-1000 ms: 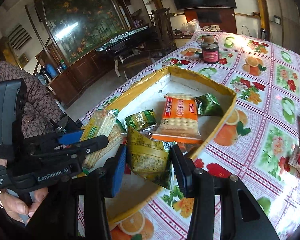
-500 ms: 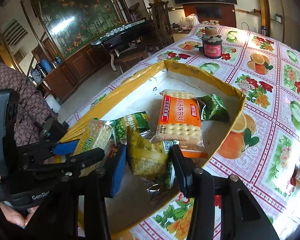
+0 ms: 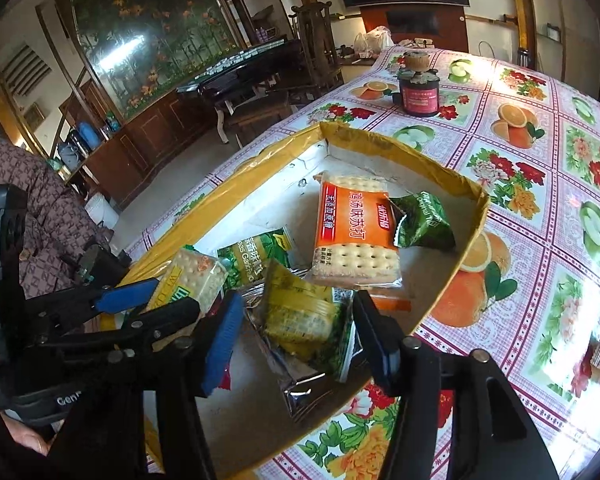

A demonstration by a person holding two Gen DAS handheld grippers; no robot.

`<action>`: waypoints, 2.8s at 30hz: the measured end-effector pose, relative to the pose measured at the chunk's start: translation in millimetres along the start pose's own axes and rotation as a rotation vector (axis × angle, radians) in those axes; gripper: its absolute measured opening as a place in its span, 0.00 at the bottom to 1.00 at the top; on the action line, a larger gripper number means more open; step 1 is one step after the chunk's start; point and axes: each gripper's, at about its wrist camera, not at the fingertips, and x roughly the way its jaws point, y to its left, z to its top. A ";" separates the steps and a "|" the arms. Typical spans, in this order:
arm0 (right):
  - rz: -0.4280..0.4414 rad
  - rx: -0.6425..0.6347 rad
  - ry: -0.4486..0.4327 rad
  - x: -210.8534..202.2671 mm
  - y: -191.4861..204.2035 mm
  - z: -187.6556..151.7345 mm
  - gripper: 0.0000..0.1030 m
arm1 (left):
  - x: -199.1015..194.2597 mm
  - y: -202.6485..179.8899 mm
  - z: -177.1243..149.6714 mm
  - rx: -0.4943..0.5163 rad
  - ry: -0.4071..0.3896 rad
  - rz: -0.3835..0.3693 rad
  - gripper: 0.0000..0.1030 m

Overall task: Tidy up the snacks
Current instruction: 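Carry both held snacks into the white tray and open both tools, then withdraw both tools toward the red candies and silver foil bags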

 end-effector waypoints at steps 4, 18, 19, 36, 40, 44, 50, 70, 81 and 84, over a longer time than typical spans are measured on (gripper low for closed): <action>0.009 0.008 -0.015 -9.9 -0.9 -2.7 0.60 | -10.0 -1.4 0.2 -0.004 -0.023 0.005 0.72; -0.040 0.084 -0.077 -71.3 -37.6 -38.9 0.70 | -30.8 -29.6 -5.8 0.037 -0.047 -0.017 0.76; -0.054 0.106 -0.081 -76.8 -46.1 -44.3 0.71 | -31.4 -33.1 -6.4 0.042 -0.047 -0.020 0.77; -0.216 0.366 -0.156 -159.2 -143.3 -122.6 0.72 | -28.3 -127.4 -30.3 0.224 -0.002 -0.154 0.81; -0.238 0.395 -0.173 -170.5 -155.5 -129.1 0.72 | -28.6 -149.3 -32.6 0.266 0.002 -0.175 0.82; -0.256 0.415 -0.180 -176.9 -167.2 -133.8 0.72 | -27.3 -173.7 -32.8 0.330 0.013 -0.199 0.82; -0.267 0.431 -0.182 -183.4 -178.3 -139.8 0.72 | -22.4 -206.9 -30.3 0.398 0.019 -0.218 0.82; -0.335 0.445 -0.228 -187.3 -233.5 -92.0 0.72 | 40.9 -274.3 8.5 0.373 0.163 -0.267 0.82; -0.416 0.361 -0.172 -168.9 -265.5 -69.3 0.72 | 86.5 -291.2 22.6 0.166 0.295 -0.329 0.82; -0.401 0.360 -0.162 -166.7 -270.6 -69.7 0.72 | 90.5 -298.8 25.0 0.149 0.284 -0.308 0.82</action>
